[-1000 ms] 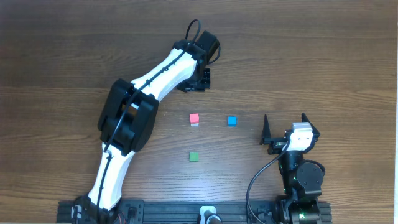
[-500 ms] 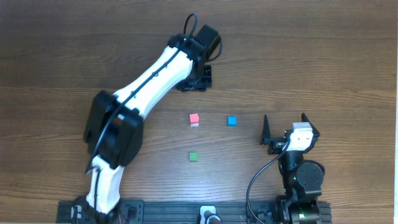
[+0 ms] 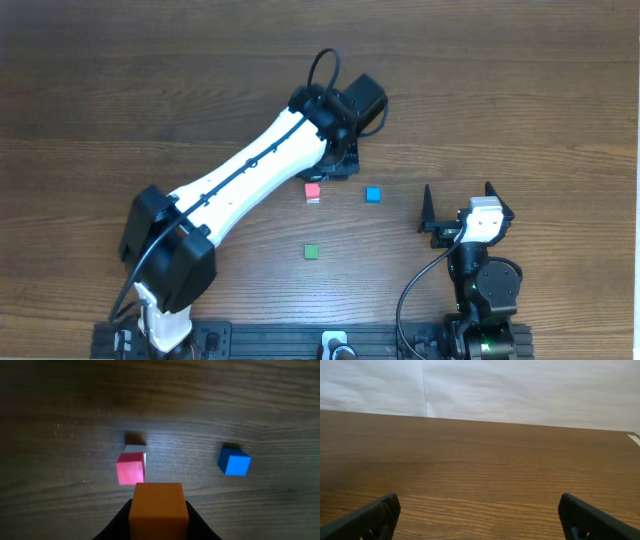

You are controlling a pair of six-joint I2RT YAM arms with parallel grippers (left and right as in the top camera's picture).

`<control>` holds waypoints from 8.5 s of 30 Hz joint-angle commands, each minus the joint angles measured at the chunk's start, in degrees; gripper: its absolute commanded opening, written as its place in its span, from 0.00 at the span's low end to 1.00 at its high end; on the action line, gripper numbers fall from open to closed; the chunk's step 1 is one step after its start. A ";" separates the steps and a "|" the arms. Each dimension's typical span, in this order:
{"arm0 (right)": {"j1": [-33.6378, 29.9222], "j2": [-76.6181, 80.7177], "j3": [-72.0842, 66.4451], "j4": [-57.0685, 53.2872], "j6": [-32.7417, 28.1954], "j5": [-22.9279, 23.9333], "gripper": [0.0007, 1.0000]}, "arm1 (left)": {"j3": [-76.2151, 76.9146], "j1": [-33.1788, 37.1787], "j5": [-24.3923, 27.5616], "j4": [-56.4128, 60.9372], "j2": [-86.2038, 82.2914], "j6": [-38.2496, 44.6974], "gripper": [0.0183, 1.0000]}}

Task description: Stack Cubes

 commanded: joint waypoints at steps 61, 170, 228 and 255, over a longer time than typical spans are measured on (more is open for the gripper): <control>-0.24 -0.63 -0.42 0.00 0.52 -0.50 0.99 | -17.84 1.77 -0.57 11.45 -3.43 -4.00 0.08; -0.24 -0.63 -0.42 0.00 0.52 -0.50 0.99 | -32.41 49.16 7.50 35.85 -61.42 32.81 0.89; -0.24 -0.63 -0.42 0.00 0.52 -0.50 0.99 | -98.40 44.46 12.81 70.16 -111.97 50.69 1.00; -0.24 -0.63 -0.42 0.00 0.52 -0.50 0.99 | -98.40 44.46 12.90 67.04 -111.78 50.66 1.00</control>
